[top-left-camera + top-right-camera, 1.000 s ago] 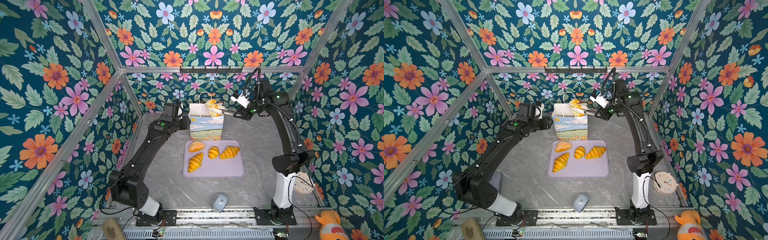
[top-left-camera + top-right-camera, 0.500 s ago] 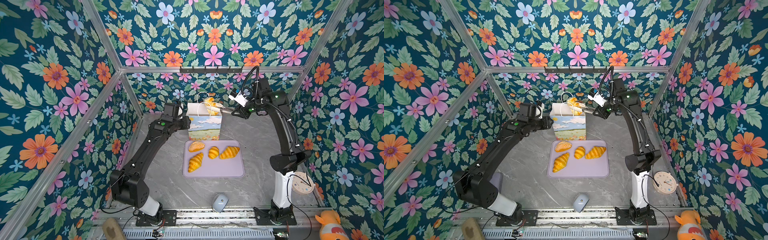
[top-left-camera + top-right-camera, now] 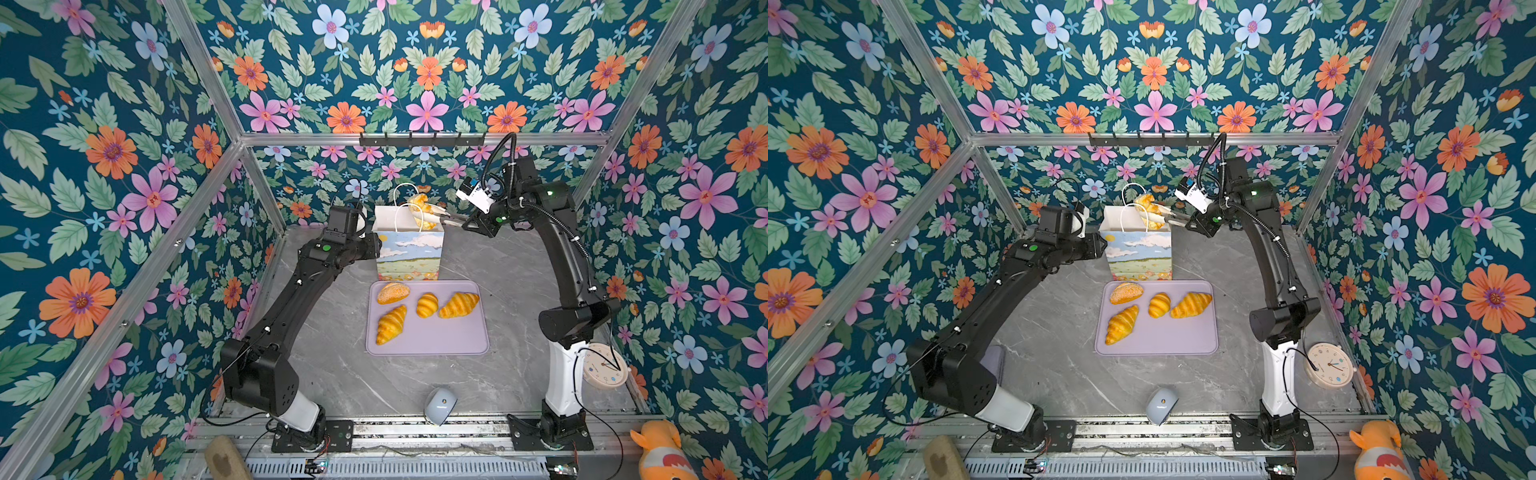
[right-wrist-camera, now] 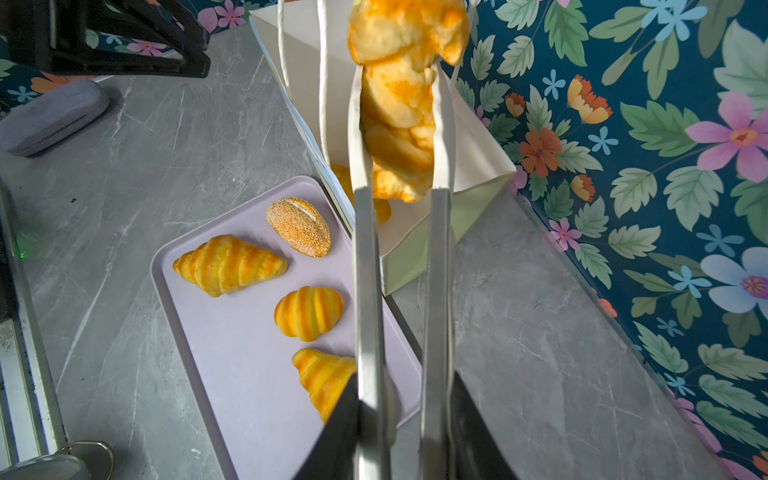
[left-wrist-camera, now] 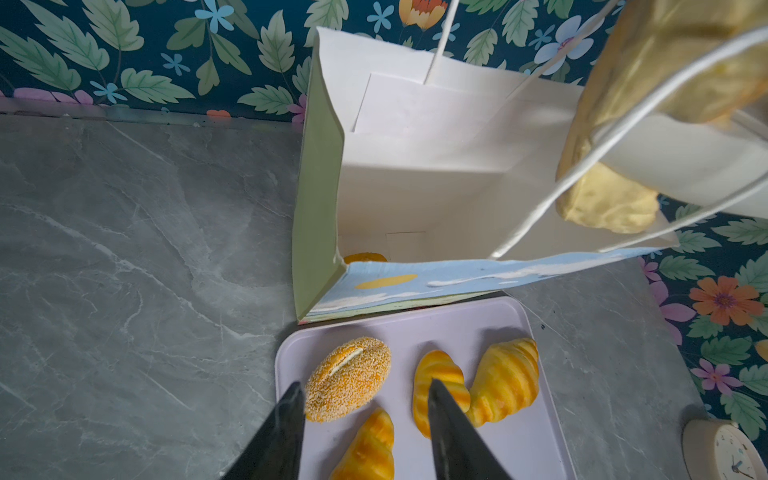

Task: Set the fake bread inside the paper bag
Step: 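Lower the croissant into the bag and open the tongs with right gripper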

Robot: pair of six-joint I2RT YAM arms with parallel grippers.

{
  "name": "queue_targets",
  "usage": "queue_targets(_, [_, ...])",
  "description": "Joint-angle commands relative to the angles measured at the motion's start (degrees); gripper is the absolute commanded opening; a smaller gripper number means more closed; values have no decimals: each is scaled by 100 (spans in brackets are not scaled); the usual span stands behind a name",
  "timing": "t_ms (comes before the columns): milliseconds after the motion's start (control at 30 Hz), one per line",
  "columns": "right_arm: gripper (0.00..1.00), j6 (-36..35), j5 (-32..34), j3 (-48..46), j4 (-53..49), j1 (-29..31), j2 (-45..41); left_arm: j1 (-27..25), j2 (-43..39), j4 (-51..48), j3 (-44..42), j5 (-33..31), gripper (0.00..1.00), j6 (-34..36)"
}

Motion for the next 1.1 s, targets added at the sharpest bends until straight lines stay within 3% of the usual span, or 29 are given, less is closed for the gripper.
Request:
queue_targets(0, [26, -203, -78, 31, 175, -3, 24, 7, 9, -35, 10, 24, 50, 16])
queue_targets(533, [28, -502, 181, 51, 175, 320, 244, 6, 55, -25, 27, 55, 49, 13])
queue_targets(1067, [37, -518, 526, 144, 245, 453, 349, 8, 37, -31, 19, 59, 49, 44])
